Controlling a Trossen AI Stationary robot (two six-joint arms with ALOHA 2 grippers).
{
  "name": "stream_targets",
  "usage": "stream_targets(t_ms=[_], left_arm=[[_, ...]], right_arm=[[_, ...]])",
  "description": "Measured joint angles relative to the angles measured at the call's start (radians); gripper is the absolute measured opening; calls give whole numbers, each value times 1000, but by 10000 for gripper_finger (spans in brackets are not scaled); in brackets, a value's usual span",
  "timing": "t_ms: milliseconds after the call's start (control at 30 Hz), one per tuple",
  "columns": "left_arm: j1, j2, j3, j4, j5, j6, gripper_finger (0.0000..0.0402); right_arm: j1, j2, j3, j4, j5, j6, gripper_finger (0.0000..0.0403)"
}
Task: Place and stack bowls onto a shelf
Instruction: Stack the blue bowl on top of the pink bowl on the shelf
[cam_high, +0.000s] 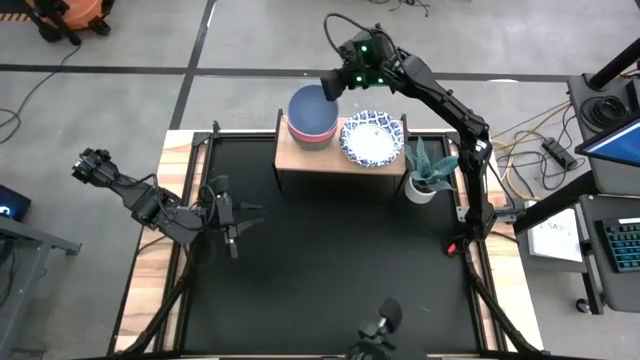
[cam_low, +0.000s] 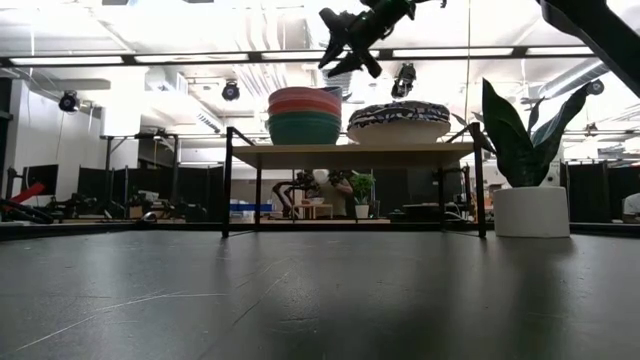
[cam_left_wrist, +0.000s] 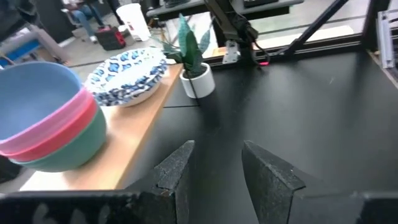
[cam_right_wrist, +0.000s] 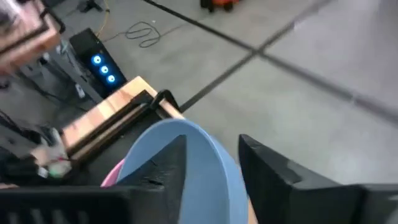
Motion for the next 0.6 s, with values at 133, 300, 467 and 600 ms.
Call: stream_targets(t_ms=[133, 300, 467, 600], left_arm=[[0, -3, 0, -1, -30, 22, 115], [1, -9, 0, -9, -47, 26, 115], [1, -19, 0, -20, -54, 22, 115], [1, -22, 0, -30, -54, 15, 115]], right_arm=[[29, 25, -7, 62, 68, -140, 72], [40, 74, -11, 141, 84, -187, 15], [38, 121, -11, 149, 98, -192, 9], [39, 152, -11, 145, 86, -186, 9]])
